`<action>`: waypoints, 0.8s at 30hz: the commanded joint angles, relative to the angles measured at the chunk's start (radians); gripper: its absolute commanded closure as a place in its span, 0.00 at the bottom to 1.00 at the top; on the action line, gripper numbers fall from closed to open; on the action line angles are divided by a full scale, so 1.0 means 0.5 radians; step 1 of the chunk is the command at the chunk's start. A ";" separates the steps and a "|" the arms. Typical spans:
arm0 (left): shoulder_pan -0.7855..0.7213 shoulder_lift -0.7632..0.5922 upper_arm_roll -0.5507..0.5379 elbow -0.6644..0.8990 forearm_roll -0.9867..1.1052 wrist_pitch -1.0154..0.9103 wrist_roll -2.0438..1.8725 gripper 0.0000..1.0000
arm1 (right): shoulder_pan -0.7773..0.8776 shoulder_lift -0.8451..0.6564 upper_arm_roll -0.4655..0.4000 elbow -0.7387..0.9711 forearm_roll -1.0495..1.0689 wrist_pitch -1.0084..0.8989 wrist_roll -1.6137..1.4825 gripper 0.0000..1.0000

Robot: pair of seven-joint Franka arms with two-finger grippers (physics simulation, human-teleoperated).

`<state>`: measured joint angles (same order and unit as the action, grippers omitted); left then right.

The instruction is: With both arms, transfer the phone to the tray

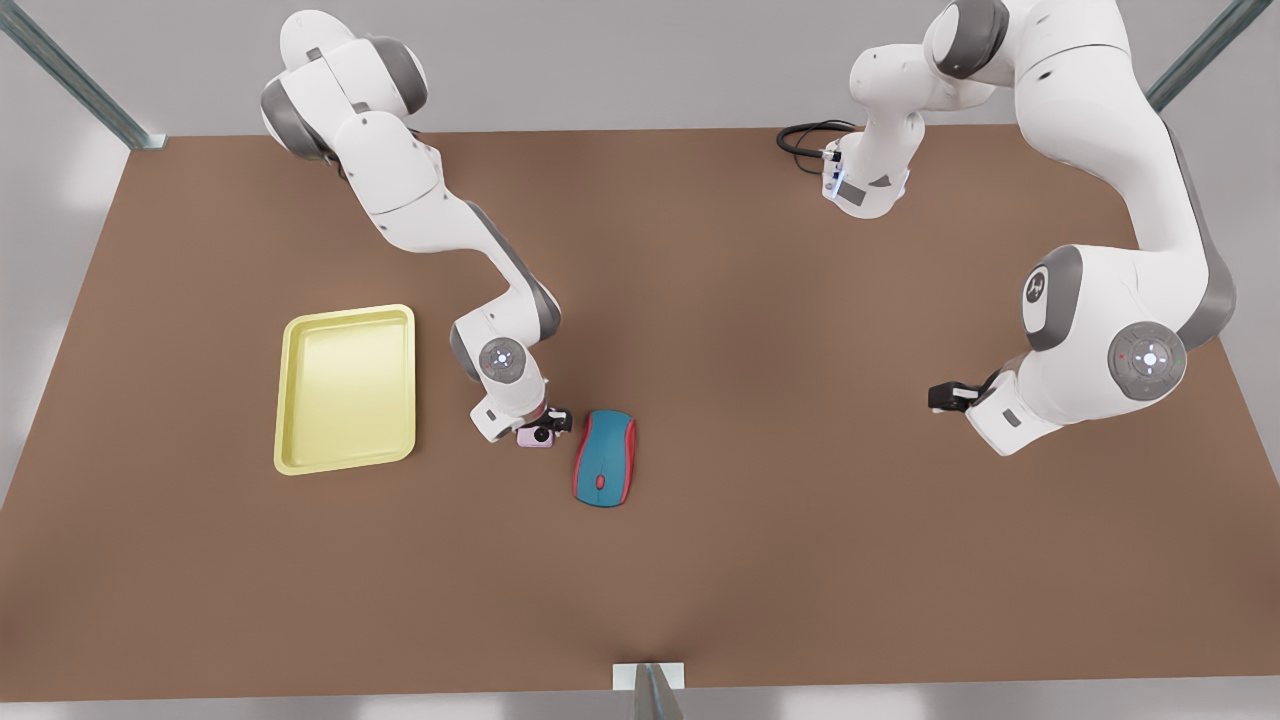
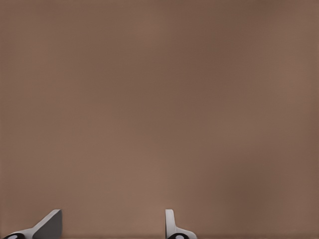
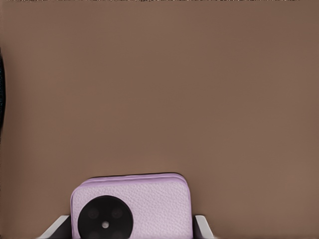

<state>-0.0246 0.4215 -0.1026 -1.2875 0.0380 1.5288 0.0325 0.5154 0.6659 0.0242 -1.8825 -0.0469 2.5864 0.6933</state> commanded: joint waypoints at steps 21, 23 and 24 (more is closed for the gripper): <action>0.000 -0.005 0.000 0.001 -0.015 0.001 0.012 0.00 | -0.018 -0.052 0.001 -0.006 0.002 -0.031 0.022 0.29; 0.000 -0.009 0.000 0.001 -0.015 -0.002 0.009 0.00 | -0.086 -0.169 0.013 -0.091 -0.001 -0.049 -0.027 0.29; 0.000 -0.012 0.000 0.001 -0.018 -0.002 0.009 0.00 | -0.172 -0.267 0.025 -0.199 0.002 -0.049 -0.141 0.29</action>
<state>-0.0246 0.4174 -0.1026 -1.2875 0.0305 1.5290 0.0384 0.4461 0.5546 0.0342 -1.9616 -0.0391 2.5819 0.6748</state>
